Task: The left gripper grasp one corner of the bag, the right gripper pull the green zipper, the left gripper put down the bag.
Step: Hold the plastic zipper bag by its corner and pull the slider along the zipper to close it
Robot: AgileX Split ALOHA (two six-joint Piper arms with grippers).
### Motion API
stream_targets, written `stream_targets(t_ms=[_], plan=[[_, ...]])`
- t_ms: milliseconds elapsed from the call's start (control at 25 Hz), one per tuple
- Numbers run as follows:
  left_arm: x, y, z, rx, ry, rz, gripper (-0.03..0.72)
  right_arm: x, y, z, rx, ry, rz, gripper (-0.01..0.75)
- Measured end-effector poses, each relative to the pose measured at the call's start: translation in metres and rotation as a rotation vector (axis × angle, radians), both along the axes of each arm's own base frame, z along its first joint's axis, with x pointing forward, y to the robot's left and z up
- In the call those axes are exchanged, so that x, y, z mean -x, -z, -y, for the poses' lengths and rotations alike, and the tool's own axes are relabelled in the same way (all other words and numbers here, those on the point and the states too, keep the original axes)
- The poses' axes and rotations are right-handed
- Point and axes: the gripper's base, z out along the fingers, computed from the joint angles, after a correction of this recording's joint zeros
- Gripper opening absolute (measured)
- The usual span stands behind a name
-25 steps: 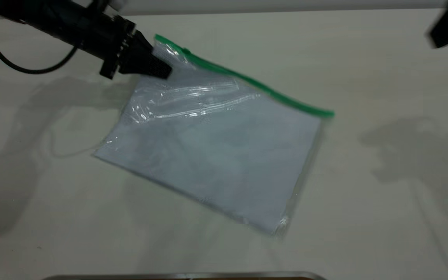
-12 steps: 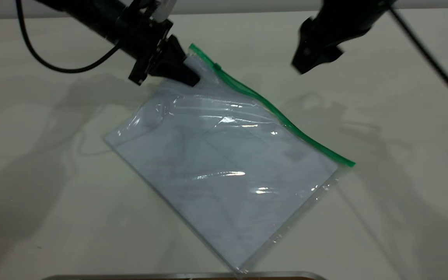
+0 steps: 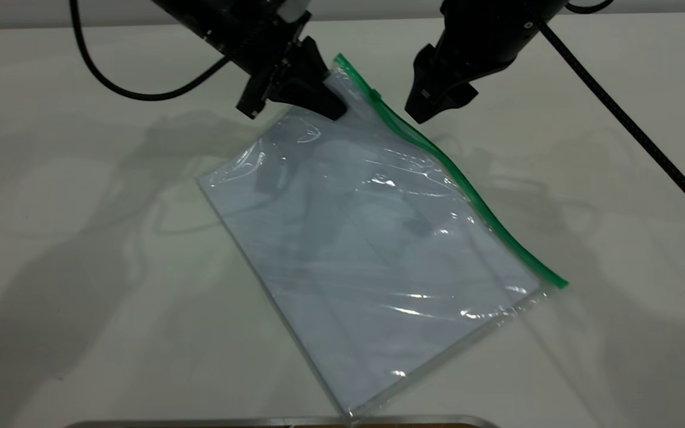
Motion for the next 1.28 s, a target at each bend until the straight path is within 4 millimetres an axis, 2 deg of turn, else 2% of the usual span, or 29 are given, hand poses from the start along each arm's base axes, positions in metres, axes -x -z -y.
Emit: stream_targets(t_ms=[280,520,800,920,1080,1280], plan=[[0.007,-0.002,0.021,0.003,0.046,0.011,0.053,0.002,-0.003,-0.007,-0.077,-0.028,-0.007,0.571],[0.01,-0.003,0.026,0.005,0.058,0.011,0.053,0.005,-0.004,-0.013,-0.144,-0.061,-0.03,0.571],[0.01,-0.003,0.026,0.006,0.058,0.011,0.053,0.006,0.02,-0.012,-0.13,-0.051,-0.084,0.571],[0.01,-0.003,0.026,0.006,0.058,0.011,0.053,0.005,0.023,-0.012,-0.122,-0.042,-0.081,0.568],[0.01,-0.003,0.026,0.006,0.059,0.012,0.053,0.004,0.023,-0.011,-0.117,-0.035,-0.072,0.506],[0.01,-0.003,0.026,0.008,0.061,0.01,0.053,0.004,0.023,-0.011,-0.114,-0.03,-0.066,0.339]])
